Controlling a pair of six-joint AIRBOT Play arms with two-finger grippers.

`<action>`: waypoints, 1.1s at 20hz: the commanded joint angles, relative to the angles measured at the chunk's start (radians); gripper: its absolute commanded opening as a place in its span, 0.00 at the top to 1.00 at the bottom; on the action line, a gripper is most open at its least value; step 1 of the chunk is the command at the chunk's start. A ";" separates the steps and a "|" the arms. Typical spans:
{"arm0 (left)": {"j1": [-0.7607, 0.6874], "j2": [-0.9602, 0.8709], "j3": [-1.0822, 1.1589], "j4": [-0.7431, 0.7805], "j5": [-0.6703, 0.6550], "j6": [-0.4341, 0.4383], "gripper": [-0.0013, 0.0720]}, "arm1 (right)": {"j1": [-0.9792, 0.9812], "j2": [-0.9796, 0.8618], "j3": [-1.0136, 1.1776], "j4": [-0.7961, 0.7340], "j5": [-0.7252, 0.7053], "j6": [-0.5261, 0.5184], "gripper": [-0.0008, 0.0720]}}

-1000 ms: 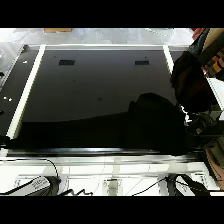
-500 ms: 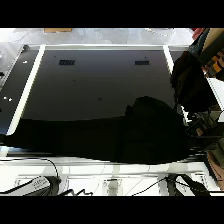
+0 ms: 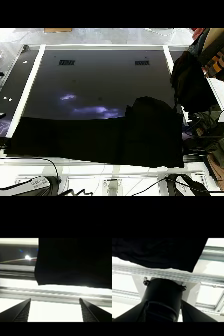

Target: Fold the clothes and pants, and hang the long-sleeved shirts on hangers.

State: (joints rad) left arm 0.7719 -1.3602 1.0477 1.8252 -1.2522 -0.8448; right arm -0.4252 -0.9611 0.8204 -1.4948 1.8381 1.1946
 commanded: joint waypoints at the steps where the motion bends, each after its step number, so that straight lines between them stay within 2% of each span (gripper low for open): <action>1: -0.015 -0.004 0.022 0.010 0.041 -0.135 0.02 | 0.000 0.000 0.023 0.002 0.002 0.028 0.36; 4: -0.072 -0.004 0.098 0.006 0.087 -0.222 0.02 | 0.000 0.000 0.132 0.002 -0.011 0.028 0.39; 6: -0.142 -0.004 0.165 0.003 0.130 -0.266 0.02 | 0.000 0.000 0.226 0.002 -0.114 0.028 0.39; 8: -0.229 -0.004 0.212 -0.048 0.195 -0.329 0.02 | 0.000 0.000 0.297 0.020 -0.360 0.036 0.39; 10: -0.320 -0.005 0.219 -0.143 0.257 -0.346 0.02 | 0.000 -0.002 0.304 0.090 -0.625 0.100 0.39; 12: -0.426 -0.013 0.219 -0.235 0.291 -0.346 0.02 | 0.002 -0.024 0.304 0.232 -0.760 0.098 0.37; 13: -0.477 -0.017 0.219 -0.289 0.296 -0.346 0.03 | 0.002 -0.038 0.304 0.290 -0.774 0.095 0.37; 15: -0.582 -0.035 0.219 -0.450 0.304 -0.346 0.15 | 0.003 -0.066 0.303 0.363 -0.774 0.095 0.38; 19: -0.825 -0.118 0.219 -0.839 0.310 -0.340 0.15 | 0.002 -0.098 0.303 0.372 -0.772 0.095 0.38; 21: -0.971 -0.169 0.219 -0.896 0.338 -0.256 0.13 | 0.002 -0.099 0.303 0.372 -0.772 0.095 0.38; 22: -1.047 -0.195 0.219 -0.892 0.383 -0.240 0.09 | 0.002 -0.099 0.303 0.372 -0.772 0.095 0.38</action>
State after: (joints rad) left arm -0.0864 -1.4929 1.2655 1.0878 -0.9333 -1.1496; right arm -0.4232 -1.0515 1.1225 -1.1458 1.0855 1.2881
